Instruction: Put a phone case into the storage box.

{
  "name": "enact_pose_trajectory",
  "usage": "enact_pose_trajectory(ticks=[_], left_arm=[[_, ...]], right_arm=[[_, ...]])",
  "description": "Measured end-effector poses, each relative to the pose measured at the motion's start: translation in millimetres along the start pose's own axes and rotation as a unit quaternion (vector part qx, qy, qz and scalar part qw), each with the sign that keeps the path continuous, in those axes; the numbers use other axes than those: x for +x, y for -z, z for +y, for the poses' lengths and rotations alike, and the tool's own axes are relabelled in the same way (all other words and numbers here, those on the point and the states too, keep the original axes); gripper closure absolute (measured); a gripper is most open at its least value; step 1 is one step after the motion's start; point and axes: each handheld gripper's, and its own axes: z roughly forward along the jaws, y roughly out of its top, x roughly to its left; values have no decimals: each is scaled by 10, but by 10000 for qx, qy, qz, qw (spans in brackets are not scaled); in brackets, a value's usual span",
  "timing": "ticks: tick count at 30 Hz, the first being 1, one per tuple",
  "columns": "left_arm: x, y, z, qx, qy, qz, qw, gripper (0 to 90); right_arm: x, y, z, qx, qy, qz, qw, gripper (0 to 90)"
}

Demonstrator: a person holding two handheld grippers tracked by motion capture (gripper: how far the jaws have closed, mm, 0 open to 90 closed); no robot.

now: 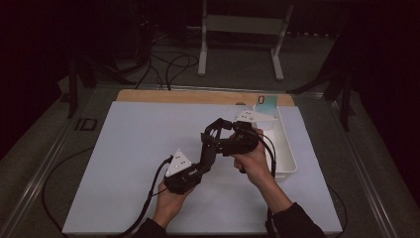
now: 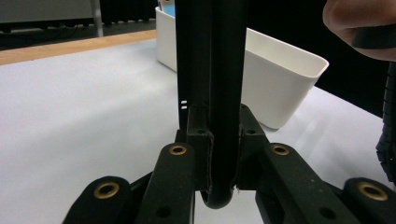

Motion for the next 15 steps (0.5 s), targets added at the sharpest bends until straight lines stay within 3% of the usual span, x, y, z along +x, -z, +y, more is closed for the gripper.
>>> enact_pose_trajectory(ticks=[6, 15], left_arm=[[21, 3, 4, 39, 43, 8, 10000, 792], [52, 34, 10, 162, 4, -47, 9999, 525]], right_arm=[[33, 8, 3, -3, 116, -67, 9999, 141], [9, 37, -1, -18, 137, -206, 9997, 141]])
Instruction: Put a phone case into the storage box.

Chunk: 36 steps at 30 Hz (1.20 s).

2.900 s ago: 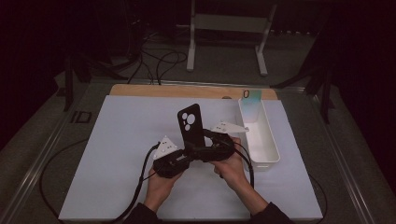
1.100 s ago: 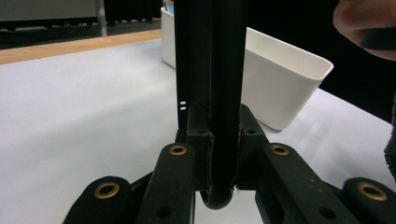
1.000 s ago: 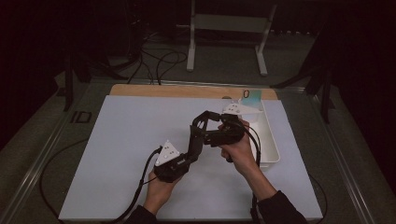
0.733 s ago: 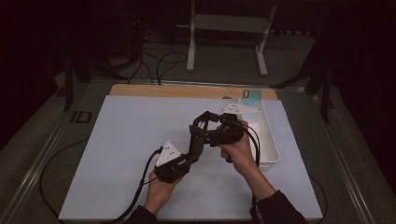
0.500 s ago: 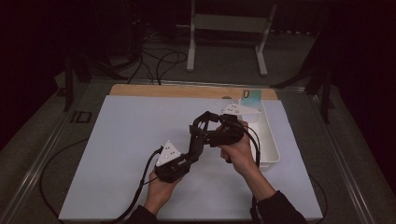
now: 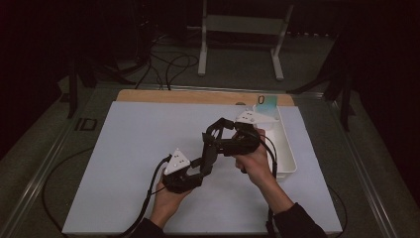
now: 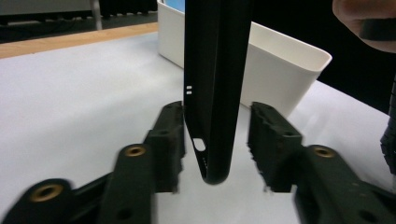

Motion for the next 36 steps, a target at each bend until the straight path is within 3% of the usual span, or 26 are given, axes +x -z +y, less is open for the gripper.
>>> enact_pose_trajectory(ticks=[8, 17, 34, 36], left_arm=[[46, 84, 8, 7, -122, 200, 9997, 213], [172, 235, -28, 64, -266, 436, 9987, 18], [454, 544, -149, 48, -317, 967, 9948, 1], [530, 642, -182, 2, -302, 1063, 9939, 1]], right_arm=[[-43, 25, -2, -13, -28, -63, 10000, 141], [-66, 55, 10, -32, -15, -128, 9999, 141], [-85, 77, 27, -2, 60, -218, 9997, 141], [-91, 80, 30, -4, 71, -236, 9997, 141]])
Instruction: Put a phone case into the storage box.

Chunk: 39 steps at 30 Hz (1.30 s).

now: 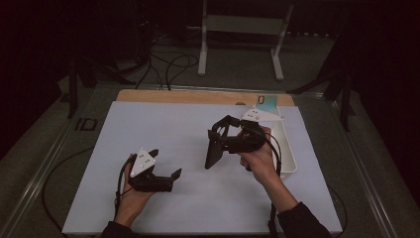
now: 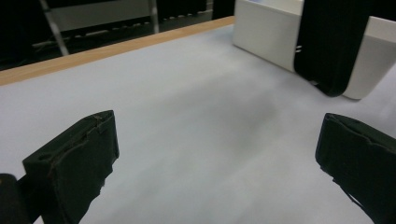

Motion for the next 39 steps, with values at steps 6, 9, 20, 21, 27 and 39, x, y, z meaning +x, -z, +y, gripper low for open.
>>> enact_pose_trajectory(ticks=[6, 9, 20, 21, 27, 39], left_arm=[[153, 102, -80, 62, 27, 269, 9996, 1], [232, 166, -129, 69, 8, 348, 9994, 1], [390, 311, -252, 61, -5, 422, 9991, 1], [412, 335, -282, 70, -17, 445, 9990, 1], [458, 428, -390, 76, -27, 571, 9983, 1], [464, 526, -492, -28, -6, 639, 9979, 1]], right_arm=[[-8, 1, 13, 11, 8, -43, 10000, 141], [-15, 1, 16, 27, 28, -74, 10000, 141], [-51, 17, 40, 19, 98, -149, 9998, 142], [-59, 25, 43, 27, 93, -169, 9998, 142], [-96, 49, 56, 13, 78, -247, 9997, 142], [-172, 68, 79, 4, 77, -421, 9991, 142]])
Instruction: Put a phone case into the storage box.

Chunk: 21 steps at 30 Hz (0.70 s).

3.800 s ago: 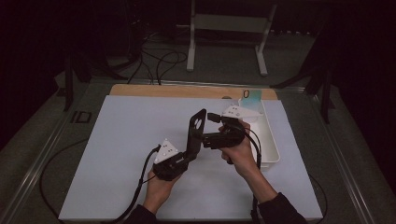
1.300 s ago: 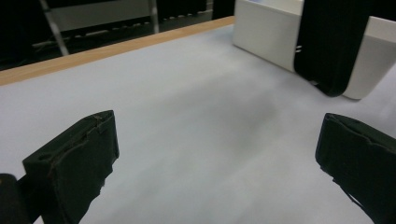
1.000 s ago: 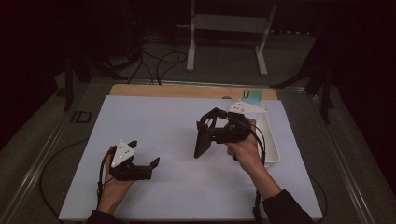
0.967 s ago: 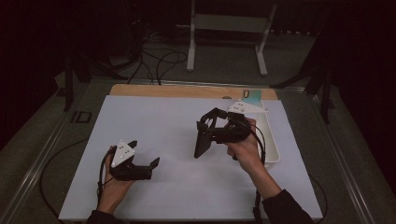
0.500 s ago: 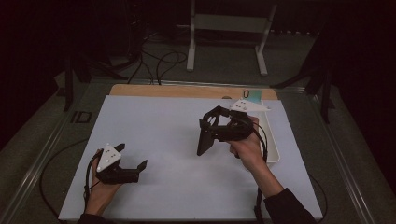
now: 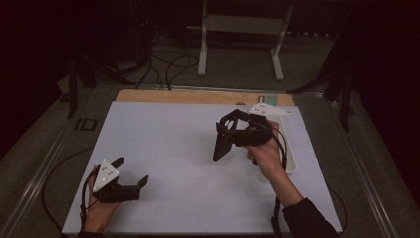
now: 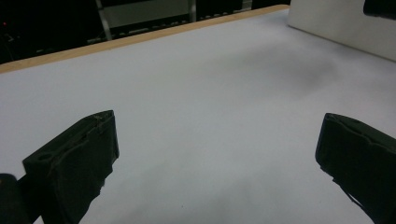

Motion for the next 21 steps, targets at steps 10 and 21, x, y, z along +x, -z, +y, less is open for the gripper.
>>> enact_pose_trajectory(ticks=[10, 21], left_arm=[[13, 24, -30, -173, 95, 66, 9998, 2], [7, 26, -33, -197, 92, 75, 9997, 1]], right_arm=[[-130, -2, 60, 2, 24, -266, 9996, 142], [-281, -19, 108, 20, 15, -480, 9988, 142]])
